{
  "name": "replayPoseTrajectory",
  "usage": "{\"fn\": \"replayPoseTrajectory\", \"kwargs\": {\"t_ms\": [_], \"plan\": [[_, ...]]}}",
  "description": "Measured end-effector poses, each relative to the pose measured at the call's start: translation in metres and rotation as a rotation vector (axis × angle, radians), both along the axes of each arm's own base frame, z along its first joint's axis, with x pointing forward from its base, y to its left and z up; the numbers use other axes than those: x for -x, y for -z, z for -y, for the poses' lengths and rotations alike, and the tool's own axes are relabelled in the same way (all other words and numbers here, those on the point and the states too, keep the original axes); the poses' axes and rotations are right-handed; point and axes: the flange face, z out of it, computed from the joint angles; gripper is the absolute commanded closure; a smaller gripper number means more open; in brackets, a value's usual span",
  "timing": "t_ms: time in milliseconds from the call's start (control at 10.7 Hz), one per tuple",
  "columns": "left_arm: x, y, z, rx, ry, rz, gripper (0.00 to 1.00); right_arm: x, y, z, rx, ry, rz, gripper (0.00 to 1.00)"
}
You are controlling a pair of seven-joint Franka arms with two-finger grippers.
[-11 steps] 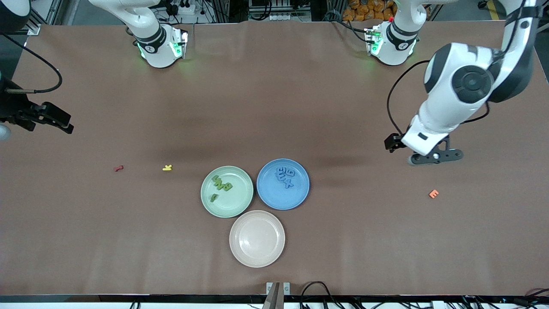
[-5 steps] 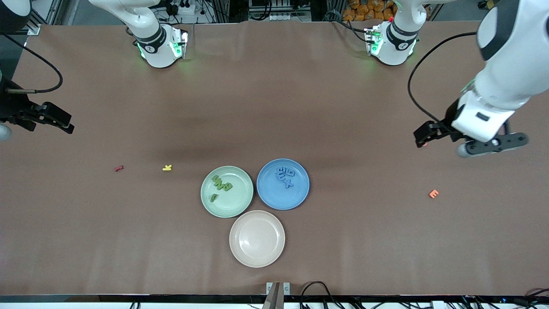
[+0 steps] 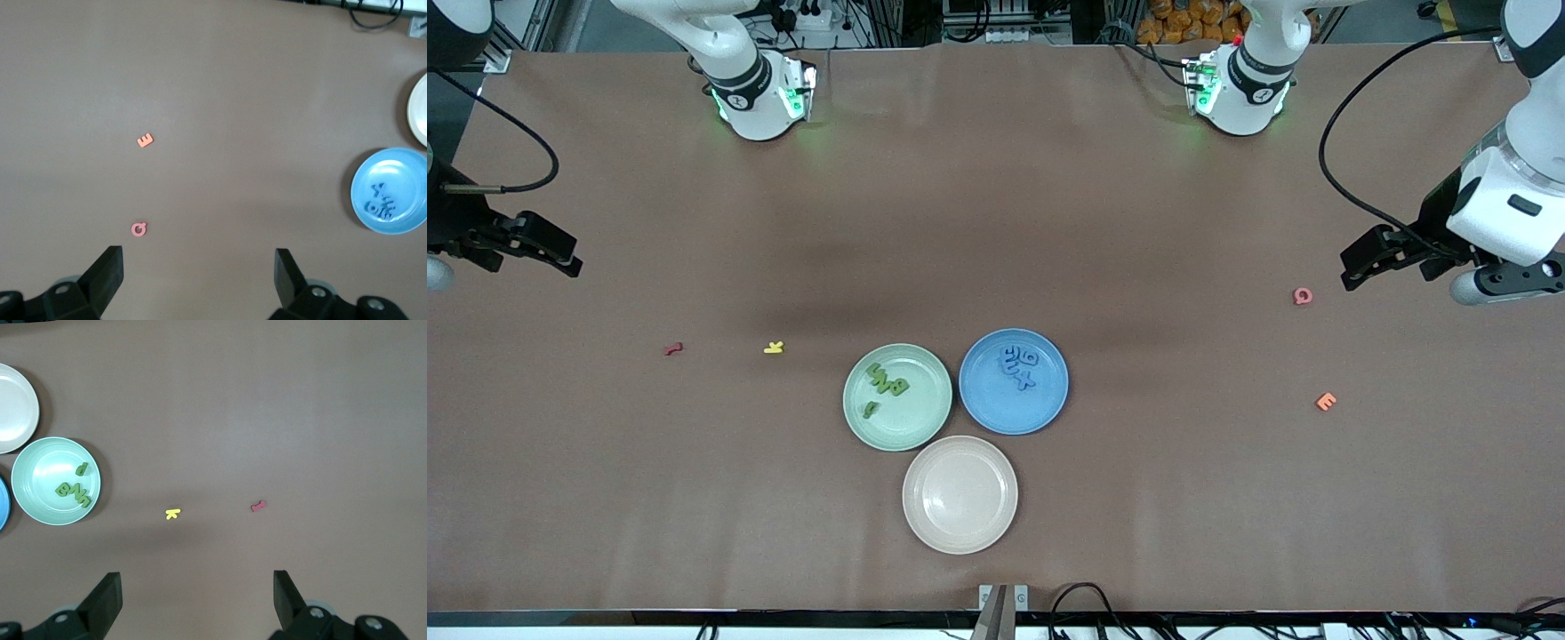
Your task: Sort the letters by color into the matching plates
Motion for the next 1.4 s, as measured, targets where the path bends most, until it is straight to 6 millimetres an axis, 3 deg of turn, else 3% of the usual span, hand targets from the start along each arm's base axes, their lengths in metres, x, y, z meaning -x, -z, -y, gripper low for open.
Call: {"fn": "replayPoseTrajectory", "kwargs": {"t_ms": [280, 561, 747, 934, 1401], "plan": [[0.006, 0.004, -0.001, -0.017, 0.123, -0.061, 0.0, 0.0, 0.0, 0.0, 0.0, 0.0, 0.0, 0.0], [0.014, -0.012, -0.021, -0.029, 0.18, -0.06, 0.0, 0.0, 0.0, -0.001, 0.0, -0.001, -0.001, 0.0], [0.027, -0.019, -0.019, -0.038, 0.191, -0.082, 0.0, 0.0, 0.001, -0.001, 0.0, -0.001, -0.001, 0.0], [0.034, -0.008, -0.019, -0.05, 0.191, -0.119, 0.0, 0.0, 0.001, -0.001, 0.0, -0.002, -0.002, 0.0], [0.033, -0.009, -0.029, -0.086, 0.159, -0.113, 0.0, 0.0, 0.001, -0.001, 0.0, -0.002, -0.002, 0.0]]}}
